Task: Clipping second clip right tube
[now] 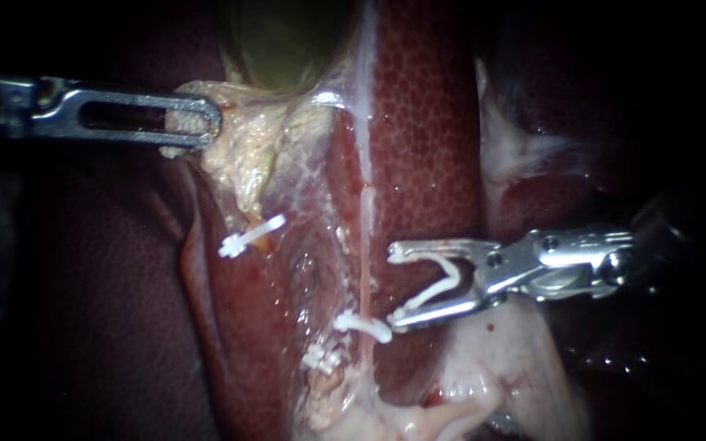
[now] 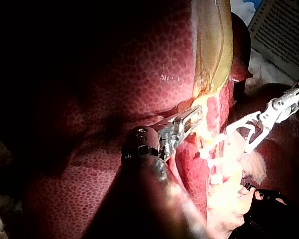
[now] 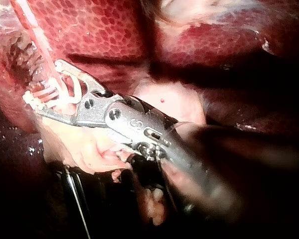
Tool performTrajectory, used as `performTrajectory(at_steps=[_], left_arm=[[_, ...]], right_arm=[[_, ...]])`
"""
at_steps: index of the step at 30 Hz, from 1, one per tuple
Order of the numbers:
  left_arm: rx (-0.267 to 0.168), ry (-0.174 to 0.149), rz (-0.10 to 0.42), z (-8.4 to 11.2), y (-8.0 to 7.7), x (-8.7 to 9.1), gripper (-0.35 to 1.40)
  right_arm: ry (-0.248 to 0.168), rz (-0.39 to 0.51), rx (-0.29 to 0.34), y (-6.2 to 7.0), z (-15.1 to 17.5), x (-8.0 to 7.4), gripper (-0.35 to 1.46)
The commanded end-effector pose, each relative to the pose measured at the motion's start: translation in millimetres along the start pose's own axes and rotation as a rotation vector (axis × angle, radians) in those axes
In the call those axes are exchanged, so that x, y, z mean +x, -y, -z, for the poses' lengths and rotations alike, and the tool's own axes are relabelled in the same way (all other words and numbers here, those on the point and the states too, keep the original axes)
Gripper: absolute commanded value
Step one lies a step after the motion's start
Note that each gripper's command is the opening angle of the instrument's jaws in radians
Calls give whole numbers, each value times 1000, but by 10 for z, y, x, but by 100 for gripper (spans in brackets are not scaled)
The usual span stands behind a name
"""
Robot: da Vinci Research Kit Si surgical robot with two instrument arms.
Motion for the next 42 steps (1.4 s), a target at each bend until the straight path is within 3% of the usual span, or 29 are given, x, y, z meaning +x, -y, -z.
performTrajectory(at_steps=[1, 7, 17, 26, 34, 42], left_arm=[[1, 0, 0, 0, 0, 0, -35], [0, 0, 0, 1, 1, 2, -35], [-2, 2, -1, 0, 2, 4, -35], [-3, 2, -2, -1, 2, 5, -35], [-3, 3, -2, -2, 2, 6, -35], [-4, 4, -3, -2, 2, 7, -35]], right_arm=[[1, -8, 3, -2, -5, -5, 60], [2, -54, -4, -13, -28, -24, 60], [0, -105, -11, -16, -41, -25, 59], [-42, -182, 35, -18, -55, -26, 57], [-29, -211, 92, -16, -68, -34, 48], [-27, -227, 93, -17, -73, -35, 37]])
